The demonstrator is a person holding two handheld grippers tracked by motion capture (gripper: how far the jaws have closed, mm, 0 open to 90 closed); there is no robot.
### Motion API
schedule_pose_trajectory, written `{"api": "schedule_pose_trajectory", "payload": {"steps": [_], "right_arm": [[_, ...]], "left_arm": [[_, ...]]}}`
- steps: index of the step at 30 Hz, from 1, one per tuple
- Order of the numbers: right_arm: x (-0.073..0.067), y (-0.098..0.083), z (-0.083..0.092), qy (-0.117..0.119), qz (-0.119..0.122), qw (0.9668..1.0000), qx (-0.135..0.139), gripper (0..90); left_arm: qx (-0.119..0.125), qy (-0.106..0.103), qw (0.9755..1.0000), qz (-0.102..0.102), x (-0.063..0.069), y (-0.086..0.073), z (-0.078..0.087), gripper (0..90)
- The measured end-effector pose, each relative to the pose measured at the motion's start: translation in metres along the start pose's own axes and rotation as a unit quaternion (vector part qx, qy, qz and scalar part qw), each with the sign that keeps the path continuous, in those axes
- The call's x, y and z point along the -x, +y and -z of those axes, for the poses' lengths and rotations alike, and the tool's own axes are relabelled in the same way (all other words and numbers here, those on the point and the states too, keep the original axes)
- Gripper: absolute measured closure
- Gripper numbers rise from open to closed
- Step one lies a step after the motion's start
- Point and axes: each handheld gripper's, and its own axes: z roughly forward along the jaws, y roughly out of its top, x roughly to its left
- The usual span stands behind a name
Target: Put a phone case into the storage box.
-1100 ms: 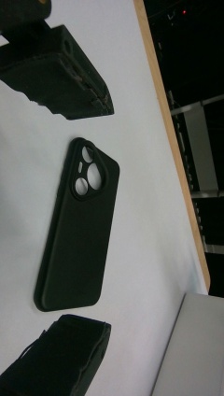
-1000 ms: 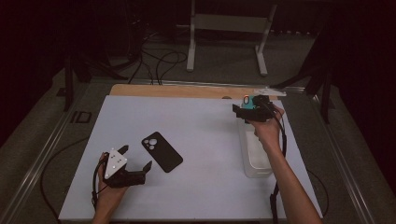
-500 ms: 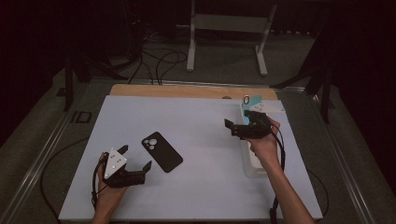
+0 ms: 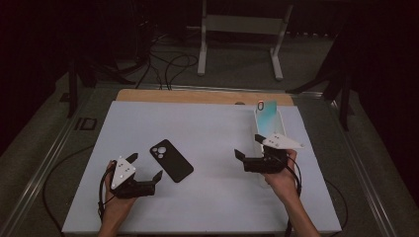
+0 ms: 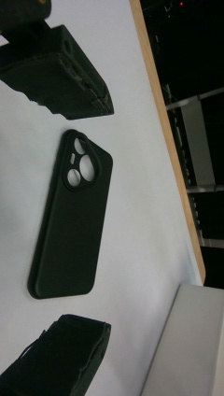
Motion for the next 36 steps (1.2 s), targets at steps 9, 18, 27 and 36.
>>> {"api": "schedule_pose_trajectory", "payload": {"steps": [9, 18, 27, 36], "right_arm": [[-0.008, -0.03, 0.022, 0.003, 0.009, 0.9998, 0.02, 13.7], [0.001, -0.05, 0.036, -0.017, -0.012, 0.9996, 0.018, 16.1], [0.007, -0.057, 0.041, -0.027, -0.024, 0.999, 0.026, 16.6], [0.007, -0.055, 0.041, -0.033, -0.03, 0.9987, 0.026, 16.7]], "left_arm": [[0.001, -0.012, 0.9999, 0.0, 0.003, 0.006, -0.001, 0.8], [0.006, -0.027, 0.9996, 0.007, 0.005, 0.015, -0.004, 0.8], [-0.02, -0.044, 0.9988, -0.006, 0.013, 0.025, -0.017, 2.5], [-0.049, -0.043, 0.9978, -0.014, 0.023, 0.036, -0.051, 35.0]]}}
